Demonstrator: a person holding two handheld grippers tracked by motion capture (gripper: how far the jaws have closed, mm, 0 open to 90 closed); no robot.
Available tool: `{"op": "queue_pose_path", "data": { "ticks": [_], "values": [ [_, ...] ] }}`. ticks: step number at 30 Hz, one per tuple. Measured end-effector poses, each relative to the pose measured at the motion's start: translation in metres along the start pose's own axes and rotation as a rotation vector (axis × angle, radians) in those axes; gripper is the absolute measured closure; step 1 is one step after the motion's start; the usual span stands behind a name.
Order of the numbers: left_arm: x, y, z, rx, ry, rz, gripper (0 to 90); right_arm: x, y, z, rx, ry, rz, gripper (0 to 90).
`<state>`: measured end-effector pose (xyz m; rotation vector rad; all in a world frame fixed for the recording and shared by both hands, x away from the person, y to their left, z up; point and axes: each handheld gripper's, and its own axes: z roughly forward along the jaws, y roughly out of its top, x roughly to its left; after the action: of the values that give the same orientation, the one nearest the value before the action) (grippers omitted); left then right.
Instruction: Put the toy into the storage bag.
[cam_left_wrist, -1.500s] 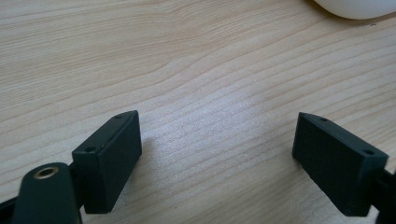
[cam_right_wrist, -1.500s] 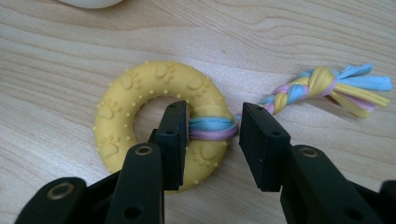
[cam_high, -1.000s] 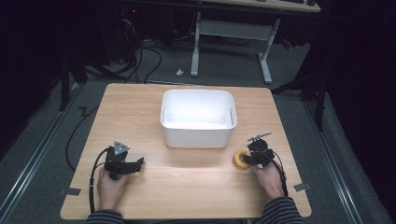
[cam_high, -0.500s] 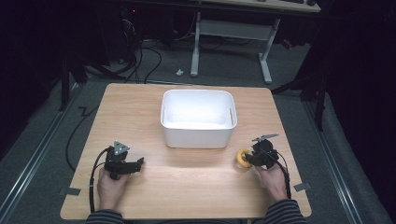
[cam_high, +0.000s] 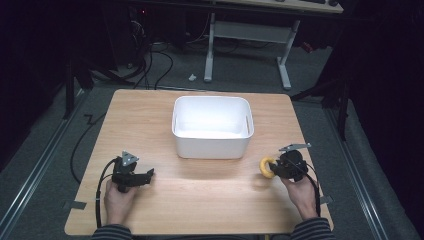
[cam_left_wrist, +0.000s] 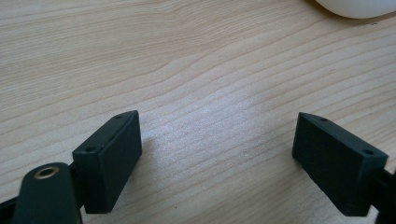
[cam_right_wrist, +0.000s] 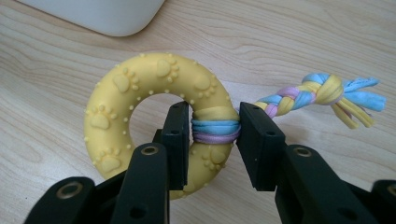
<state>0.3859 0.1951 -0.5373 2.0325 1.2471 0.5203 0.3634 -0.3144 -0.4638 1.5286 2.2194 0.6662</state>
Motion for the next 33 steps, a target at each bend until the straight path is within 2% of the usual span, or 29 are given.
{"op": "queue_pose_path", "data": {
  "ticks": [15, 19, 25, 33],
  "values": [
    [0.0, 0.0, 0.0, 0.0, 0.0, 0.0, 16.1, -0.002, 0.007, -0.022, -0.047, -0.003, 0.004, 65.6],
    [0.001, 0.0, 0.0, -0.003, -0.004, -0.006, 16.1, -0.003, 0.015, -0.033, -0.05, -0.014, -0.003, 65.5],
    [0.003, 0.0, 0.0, -0.005, -0.007, -0.017, 16.8, 0.002, 0.025, -0.051, -0.085, -0.027, -0.022, 65.6],
    [0.001, 0.0, 0.0, -0.003, 0.005, -0.008, 16.8, -0.001, 0.034, -0.06, -0.104, -0.03, -0.019, 65.5]
  ]
}}
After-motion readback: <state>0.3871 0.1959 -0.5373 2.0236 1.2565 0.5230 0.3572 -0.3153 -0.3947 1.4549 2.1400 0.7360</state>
